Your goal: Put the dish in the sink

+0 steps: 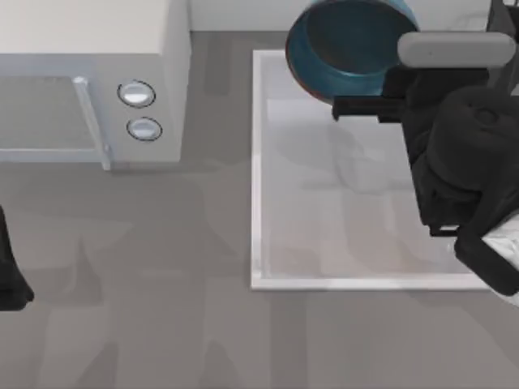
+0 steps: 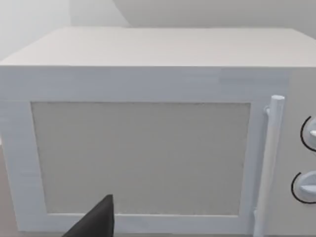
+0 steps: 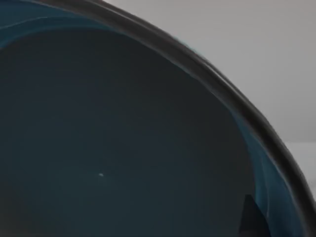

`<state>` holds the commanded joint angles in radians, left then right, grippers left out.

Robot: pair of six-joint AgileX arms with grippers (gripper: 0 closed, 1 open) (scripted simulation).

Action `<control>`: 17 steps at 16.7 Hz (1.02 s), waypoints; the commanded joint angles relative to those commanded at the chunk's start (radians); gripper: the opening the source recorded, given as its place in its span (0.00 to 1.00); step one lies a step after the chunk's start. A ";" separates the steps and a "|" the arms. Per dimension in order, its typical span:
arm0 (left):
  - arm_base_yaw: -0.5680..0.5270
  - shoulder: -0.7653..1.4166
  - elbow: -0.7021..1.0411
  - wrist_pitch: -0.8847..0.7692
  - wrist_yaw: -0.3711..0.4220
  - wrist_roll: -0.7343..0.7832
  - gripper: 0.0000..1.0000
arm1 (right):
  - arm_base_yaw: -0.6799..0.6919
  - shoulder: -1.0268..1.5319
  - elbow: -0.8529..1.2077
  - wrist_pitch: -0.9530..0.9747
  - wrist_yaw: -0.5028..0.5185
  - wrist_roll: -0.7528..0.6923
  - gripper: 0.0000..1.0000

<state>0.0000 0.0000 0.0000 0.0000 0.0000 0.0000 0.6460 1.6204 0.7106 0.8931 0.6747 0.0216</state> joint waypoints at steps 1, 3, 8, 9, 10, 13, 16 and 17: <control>0.000 0.000 0.000 0.000 0.000 0.000 1.00 | 0.001 0.023 -0.002 0.023 0.001 0.000 0.00; 0.000 0.000 0.000 0.000 0.000 0.000 1.00 | 0.005 0.098 -0.010 0.101 0.004 0.000 0.00; 0.000 0.000 0.000 0.000 0.000 0.000 1.00 | 0.010 0.374 -0.053 0.440 0.011 -0.001 0.00; 0.000 0.000 0.000 0.000 0.000 0.000 1.00 | 0.009 0.428 -0.063 0.510 0.011 -0.002 0.00; 0.000 0.000 0.000 0.000 0.000 0.000 1.00 | 0.008 0.476 -0.073 0.571 0.011 -0.003 0.00; 0.000 0.000 0.000 0.000 0.000 0.000 1.00 | 0.004 0.584 -0.096 0.692 0.010 -0.005 0.00; 0.000 0.000 0.000 0.000 0.000 0.000 1.00 | 0.003 0.611 -0.102 0.720 0.010 -0.006 0.00; 0.000 0.000 0.000 0.000 0.000 0.000 1.00 | 0.003 0.611 -0.102 0.720 0.010 -0.006 0.00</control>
<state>0.0000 0.0000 0.0000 0.0000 0.0000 0.0000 0.6491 2.2314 0.6086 1.6129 0.6847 0.0160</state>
